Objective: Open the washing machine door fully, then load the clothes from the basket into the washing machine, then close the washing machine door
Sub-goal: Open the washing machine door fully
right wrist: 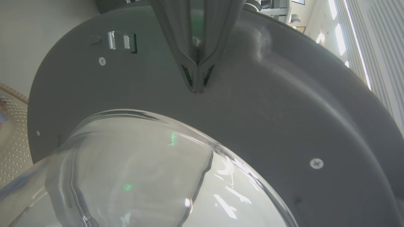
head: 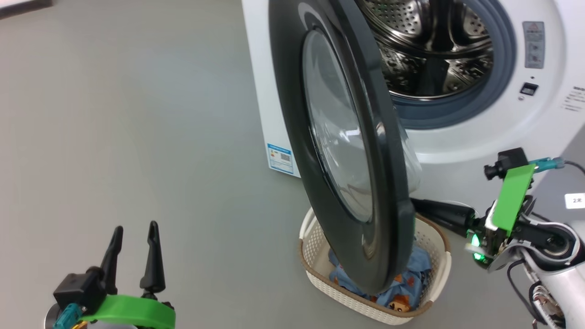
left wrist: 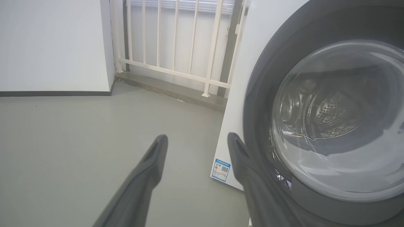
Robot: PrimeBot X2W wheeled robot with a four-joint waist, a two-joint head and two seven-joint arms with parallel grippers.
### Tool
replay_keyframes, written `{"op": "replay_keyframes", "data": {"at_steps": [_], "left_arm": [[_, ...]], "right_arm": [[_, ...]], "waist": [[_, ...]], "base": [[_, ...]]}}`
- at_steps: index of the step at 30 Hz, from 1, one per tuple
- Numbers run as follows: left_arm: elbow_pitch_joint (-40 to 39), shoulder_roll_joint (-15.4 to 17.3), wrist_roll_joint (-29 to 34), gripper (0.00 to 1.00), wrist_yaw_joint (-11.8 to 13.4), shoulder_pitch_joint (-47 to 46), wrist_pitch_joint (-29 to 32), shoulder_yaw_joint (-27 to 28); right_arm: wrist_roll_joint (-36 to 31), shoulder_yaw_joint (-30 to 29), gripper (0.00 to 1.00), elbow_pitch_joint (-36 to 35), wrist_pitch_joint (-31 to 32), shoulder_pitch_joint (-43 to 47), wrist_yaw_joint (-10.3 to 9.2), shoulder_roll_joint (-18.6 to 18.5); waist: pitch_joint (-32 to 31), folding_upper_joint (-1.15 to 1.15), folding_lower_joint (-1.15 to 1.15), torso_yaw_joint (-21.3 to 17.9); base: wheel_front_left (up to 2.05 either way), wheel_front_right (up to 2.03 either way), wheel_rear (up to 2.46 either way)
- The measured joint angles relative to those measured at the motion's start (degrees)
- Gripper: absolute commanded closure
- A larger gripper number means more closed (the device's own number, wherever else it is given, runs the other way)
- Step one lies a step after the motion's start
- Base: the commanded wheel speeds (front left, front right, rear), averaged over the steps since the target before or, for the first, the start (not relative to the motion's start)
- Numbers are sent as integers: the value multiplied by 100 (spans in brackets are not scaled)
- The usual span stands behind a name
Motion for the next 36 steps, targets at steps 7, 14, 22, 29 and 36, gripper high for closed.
{"op": "replay_keyframes", "data": {"at_steps": [7, 14, 22, 29, 36], "left_arm": [[32, 65, -3, 0, 45, 81, 54, -4], [26, 136, -5, 0, 65, 99, 109, -42], [25, 140, -14, 0, 100, 101, 133, -91], [3, 155, -56, 0, 142, 143, 133, -98], [-13, 176, -67, 0, 170, 168, 133, -111]], "right_arm": [[11, 120, 100, -225, 34, 224, 0, 162], [11, 252, 100, -296, 49, 288, 0, 328], [11, 312, 100, -294, 60, 286, 0, 449], [10, 326, 100, -285, 78, 265, 0, 530], [8, 338, 100, -256, 102, 220, 0, 577]], "waist": [[-133, 0, 0, 285], [-213, 0, 0, 524], [-225, 0, 1, 736], [-213, 0, 1, 819], [-212, 0, 1, 814]], "base": [[0, 0, 0], [0, 0, 0], [0, 0, 0], [0, 0, 0], [0, 0, 0]]}}
